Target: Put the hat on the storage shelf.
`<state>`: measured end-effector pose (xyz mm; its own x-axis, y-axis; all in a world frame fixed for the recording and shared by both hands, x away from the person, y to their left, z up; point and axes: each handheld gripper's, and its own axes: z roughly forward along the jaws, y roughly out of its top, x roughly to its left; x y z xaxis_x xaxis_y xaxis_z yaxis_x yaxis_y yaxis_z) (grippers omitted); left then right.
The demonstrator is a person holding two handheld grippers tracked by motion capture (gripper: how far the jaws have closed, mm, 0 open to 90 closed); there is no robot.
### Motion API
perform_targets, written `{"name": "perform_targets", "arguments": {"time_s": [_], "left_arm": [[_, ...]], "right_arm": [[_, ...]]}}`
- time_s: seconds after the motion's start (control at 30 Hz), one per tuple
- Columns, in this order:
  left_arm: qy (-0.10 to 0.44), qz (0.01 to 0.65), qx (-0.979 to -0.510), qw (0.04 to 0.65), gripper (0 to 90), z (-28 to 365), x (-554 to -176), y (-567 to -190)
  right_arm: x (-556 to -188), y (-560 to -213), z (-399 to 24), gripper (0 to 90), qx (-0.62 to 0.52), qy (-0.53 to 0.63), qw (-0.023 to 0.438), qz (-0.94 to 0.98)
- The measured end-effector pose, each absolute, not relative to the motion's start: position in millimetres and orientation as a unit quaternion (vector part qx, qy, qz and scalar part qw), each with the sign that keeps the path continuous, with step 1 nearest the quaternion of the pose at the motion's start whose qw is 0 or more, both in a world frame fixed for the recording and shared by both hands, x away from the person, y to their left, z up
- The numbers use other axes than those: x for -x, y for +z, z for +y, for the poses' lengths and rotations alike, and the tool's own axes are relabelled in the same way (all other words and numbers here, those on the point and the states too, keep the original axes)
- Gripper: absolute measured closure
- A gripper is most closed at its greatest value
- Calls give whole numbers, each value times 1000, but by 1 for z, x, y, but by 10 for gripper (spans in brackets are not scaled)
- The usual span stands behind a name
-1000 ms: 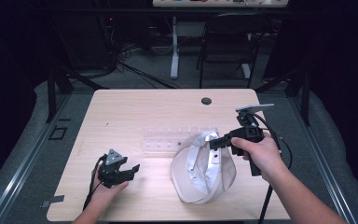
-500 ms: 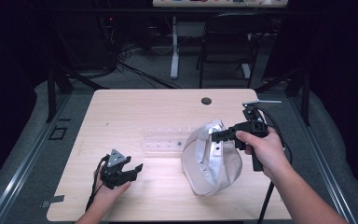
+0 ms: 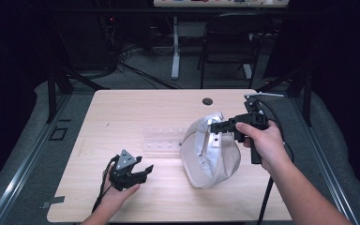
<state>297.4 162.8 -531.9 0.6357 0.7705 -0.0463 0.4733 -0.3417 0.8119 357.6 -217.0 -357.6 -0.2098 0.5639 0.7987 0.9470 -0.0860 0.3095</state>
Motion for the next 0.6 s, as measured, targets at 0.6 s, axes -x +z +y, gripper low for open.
{"name": "perform_targets", "arguments": {"time_s": [0.6], "left_arm": [[186,367,-807,423,430,134,-292,-510]], "right_arm": [[-370,-333,-204,836,582,-457,208,-639]]}}
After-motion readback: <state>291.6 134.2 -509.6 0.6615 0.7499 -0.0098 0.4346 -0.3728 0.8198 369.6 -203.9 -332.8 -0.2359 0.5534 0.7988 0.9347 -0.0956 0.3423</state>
